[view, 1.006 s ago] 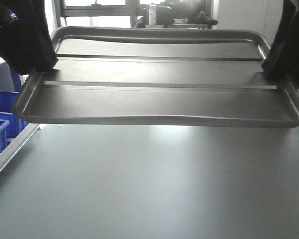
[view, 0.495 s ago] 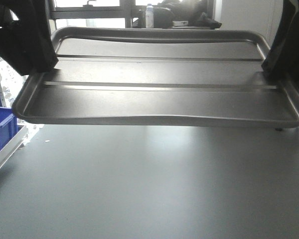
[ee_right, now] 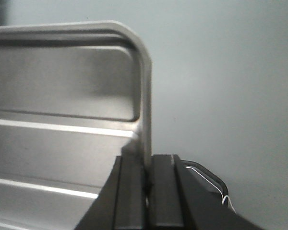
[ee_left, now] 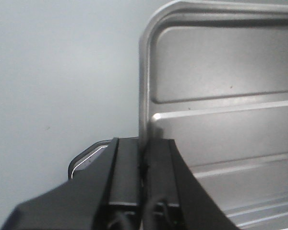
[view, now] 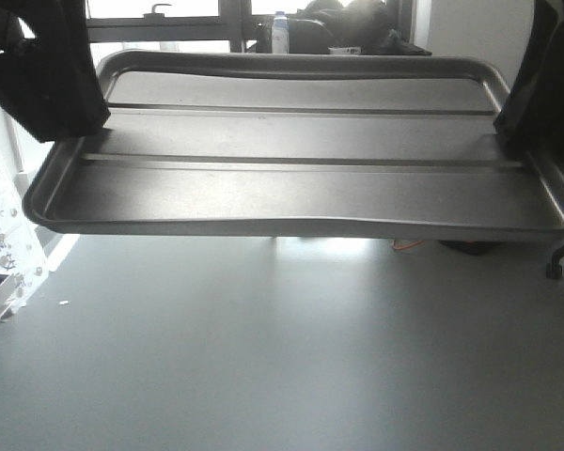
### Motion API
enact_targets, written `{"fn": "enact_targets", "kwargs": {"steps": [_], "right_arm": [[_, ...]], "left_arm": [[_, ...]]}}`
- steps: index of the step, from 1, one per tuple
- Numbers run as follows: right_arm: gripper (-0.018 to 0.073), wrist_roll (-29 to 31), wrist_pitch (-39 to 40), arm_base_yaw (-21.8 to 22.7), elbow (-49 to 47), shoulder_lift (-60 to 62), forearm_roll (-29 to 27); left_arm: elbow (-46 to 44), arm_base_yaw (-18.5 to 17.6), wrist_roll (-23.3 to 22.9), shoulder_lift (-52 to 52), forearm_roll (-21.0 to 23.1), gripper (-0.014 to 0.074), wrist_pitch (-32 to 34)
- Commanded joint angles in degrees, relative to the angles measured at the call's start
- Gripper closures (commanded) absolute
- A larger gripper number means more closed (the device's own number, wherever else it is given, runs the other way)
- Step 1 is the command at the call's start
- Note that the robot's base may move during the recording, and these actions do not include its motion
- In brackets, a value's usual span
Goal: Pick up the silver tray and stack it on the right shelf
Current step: 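Hold the tray while the base drives to the other shelf rack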
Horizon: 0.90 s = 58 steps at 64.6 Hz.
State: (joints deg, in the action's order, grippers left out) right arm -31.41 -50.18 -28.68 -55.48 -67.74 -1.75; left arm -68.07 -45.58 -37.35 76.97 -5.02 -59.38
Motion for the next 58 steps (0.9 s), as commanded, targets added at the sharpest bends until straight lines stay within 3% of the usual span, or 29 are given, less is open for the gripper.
{"fn": "enact_targets", "kwargs": {"steps": [1, 58], "right_arm": [[0.0503, 0.07, 4.05, -0.10, -1.76, 1.65, -0.93], [0.0503, 0.07, 4.06, -0.10, -1.76, 1.65, -0.93]], "left_arm": [[-1.48, -0.82, 0.19, -1.65, 0.70, 0.0690, 2.44], [-1.48, -0.82, 0.19, -1.65, 0.70, 0.0690, 2.44]]}}
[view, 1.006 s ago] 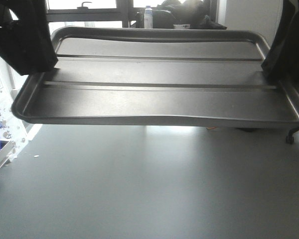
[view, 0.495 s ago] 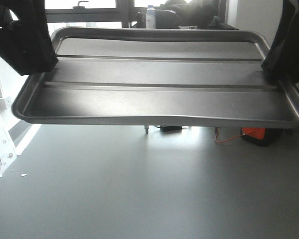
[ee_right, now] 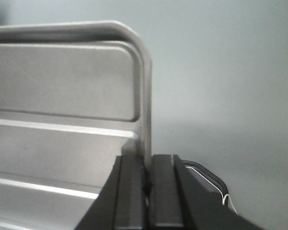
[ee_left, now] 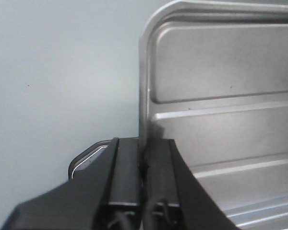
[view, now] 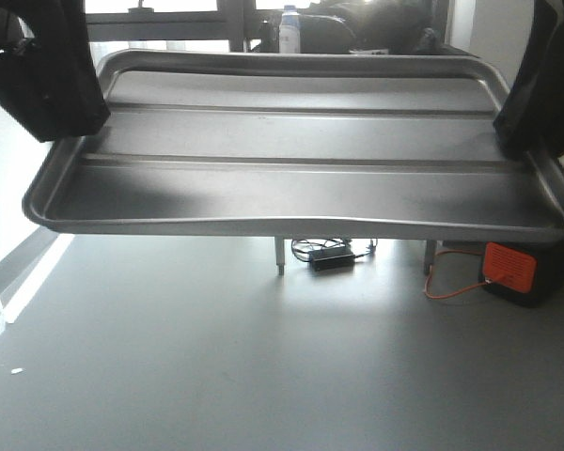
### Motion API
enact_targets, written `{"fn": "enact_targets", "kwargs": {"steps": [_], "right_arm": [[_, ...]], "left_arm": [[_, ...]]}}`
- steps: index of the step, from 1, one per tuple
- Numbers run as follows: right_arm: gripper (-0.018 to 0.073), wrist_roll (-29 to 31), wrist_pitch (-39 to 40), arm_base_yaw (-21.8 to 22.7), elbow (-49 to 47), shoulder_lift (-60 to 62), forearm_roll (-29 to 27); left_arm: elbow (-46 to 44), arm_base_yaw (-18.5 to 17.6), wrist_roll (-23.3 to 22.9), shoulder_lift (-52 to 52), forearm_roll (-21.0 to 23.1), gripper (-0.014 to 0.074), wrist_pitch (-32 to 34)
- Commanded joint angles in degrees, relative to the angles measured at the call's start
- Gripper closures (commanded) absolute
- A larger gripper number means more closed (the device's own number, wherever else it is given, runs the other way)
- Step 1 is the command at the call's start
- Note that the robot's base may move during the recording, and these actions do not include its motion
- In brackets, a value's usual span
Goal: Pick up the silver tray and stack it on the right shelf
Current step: 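Hold the tray while the base drives to the other shelf rack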
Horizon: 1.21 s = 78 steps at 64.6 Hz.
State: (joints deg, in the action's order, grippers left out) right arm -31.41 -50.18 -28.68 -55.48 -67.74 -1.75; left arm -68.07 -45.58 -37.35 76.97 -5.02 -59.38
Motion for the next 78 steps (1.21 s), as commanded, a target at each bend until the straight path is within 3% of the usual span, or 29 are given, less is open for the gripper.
{"fn": "enact_targets", "kwargs": {"steps": [1, 78], "right_arm": [[0.0503, 0.07, 4.06, -0.10, -1.76, 1.65, -0.93], [0.0503, 0.07, 4.06, -0.10, -1.76, 1.65, -0.93]], "left_arm": [[-1.48, -0.82, 0.19, -1.65, 0.70, 0.0690, 2.44], [-1.48, -0.82, 0.19, -1.65, 0.70, 0.0690, 2.44]]}}
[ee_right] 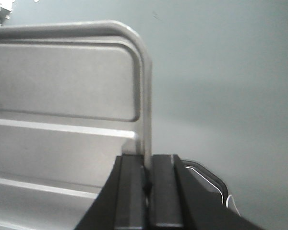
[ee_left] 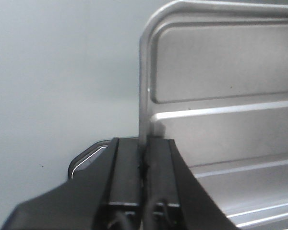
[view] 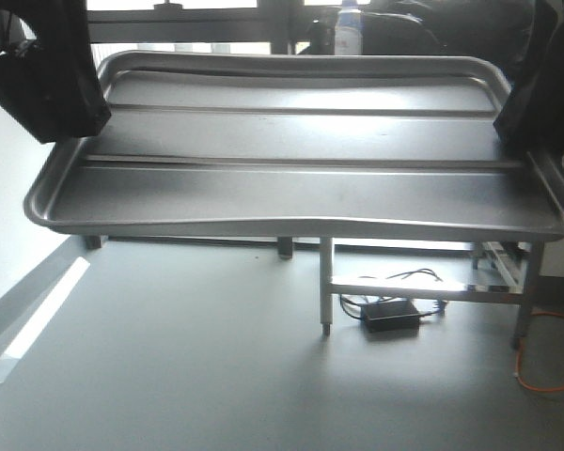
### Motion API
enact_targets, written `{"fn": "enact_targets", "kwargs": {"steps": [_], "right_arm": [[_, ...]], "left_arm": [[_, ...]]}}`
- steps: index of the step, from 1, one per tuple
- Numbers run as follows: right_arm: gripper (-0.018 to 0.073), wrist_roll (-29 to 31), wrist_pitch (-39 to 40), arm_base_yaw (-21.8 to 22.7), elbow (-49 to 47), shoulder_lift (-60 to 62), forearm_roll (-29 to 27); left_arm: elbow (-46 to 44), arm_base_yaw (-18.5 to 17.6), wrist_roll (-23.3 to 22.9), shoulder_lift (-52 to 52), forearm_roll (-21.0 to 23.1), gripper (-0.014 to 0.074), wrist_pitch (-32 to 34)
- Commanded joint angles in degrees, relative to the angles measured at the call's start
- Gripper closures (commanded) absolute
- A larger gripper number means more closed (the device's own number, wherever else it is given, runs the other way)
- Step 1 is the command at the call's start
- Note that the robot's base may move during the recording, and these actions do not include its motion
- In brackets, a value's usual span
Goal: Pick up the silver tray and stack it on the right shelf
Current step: 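Hold the tray while the base drives to the other shelf rack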
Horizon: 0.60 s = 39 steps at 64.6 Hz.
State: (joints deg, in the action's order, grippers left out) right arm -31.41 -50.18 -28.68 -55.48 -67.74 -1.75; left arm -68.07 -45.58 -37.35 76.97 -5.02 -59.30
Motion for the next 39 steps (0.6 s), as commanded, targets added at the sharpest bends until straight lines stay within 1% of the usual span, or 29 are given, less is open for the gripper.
{"fn": "enact_targets", "kwargs": {"steps": [1, 39], "right_arm": [[0.0503, 0.07, 4.06, -0.10, -1.76, 1.65, -0.93], [0.0503, 0.07, 4.06, -0.10, -1.76, 1.65, -0.93]], "left_arm": [[-1.48, -0.82, 0.19, -1.65, 0.70, 0.0690, 2.35], [-1.48, -0.82, 0.19, -1.65, 0.48, 0.0690, 2.35]]}}
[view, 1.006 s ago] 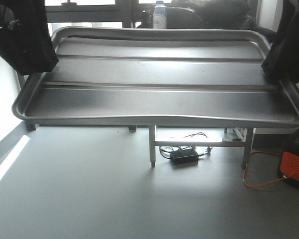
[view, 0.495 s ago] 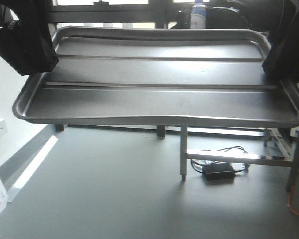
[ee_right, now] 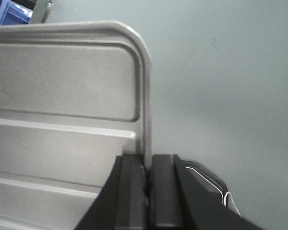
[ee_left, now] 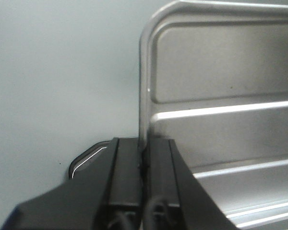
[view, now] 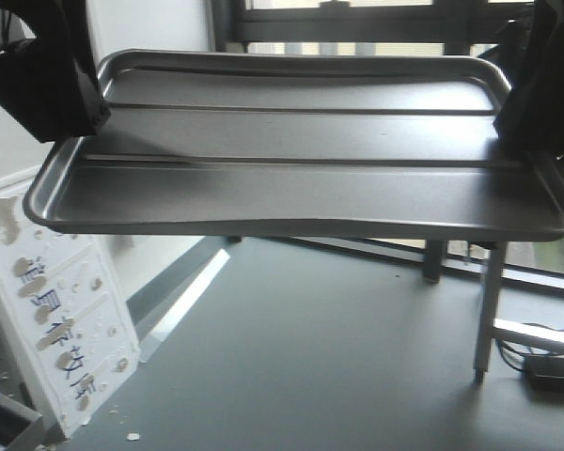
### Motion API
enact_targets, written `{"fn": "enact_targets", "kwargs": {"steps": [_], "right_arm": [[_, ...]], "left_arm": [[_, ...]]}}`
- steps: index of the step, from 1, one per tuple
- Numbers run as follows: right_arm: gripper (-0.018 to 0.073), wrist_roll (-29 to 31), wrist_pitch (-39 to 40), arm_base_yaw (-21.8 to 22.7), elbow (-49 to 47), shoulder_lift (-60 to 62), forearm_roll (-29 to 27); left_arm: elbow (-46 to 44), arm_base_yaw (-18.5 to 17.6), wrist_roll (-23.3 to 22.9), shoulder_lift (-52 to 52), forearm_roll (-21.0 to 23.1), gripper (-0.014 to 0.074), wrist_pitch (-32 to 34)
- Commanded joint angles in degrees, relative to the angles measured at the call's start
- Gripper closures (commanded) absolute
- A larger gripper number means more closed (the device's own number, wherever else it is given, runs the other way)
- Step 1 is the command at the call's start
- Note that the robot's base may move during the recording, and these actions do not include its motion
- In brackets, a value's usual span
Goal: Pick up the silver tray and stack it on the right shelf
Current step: 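Hold the tray while the base drives to the other shelf rack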
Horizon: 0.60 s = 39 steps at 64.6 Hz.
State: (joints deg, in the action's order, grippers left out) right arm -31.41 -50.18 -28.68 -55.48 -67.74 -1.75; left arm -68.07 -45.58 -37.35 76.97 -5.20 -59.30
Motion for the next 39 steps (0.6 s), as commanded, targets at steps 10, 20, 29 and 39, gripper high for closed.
{"fn": "enact_targets", "kwargs": {"steps": [10, 20, 29, 39], "right_arm": [[0.0503, 0.07, 4.06, -0.10, -1.76, 1.65, -0.93], [0.0503, 0.07, 4.06, -0.10, -1.76, 1.65, -0.93], [0.0503, 0.07, 4.06, -0.10, -1.76, 1.65, -0.93], [0.0503, 0.07, 4.06, -0.10, -1.76, 1.65, -0.93]], "left_arm": [[-1.48, -0.82, 0.19, -1.65, 0.65, 0.0690, 2.35], [-1.48, -0.82, 0.19, -1.65, 0.65, 0.0690, 2.35], [-1.48, -0.82, 0.19, -1.65, 0.65, 0.0690, 2.35], [-1.48, -0.82, 0.19, -1.65, 0.65, 0.0690, 2.35]]}}
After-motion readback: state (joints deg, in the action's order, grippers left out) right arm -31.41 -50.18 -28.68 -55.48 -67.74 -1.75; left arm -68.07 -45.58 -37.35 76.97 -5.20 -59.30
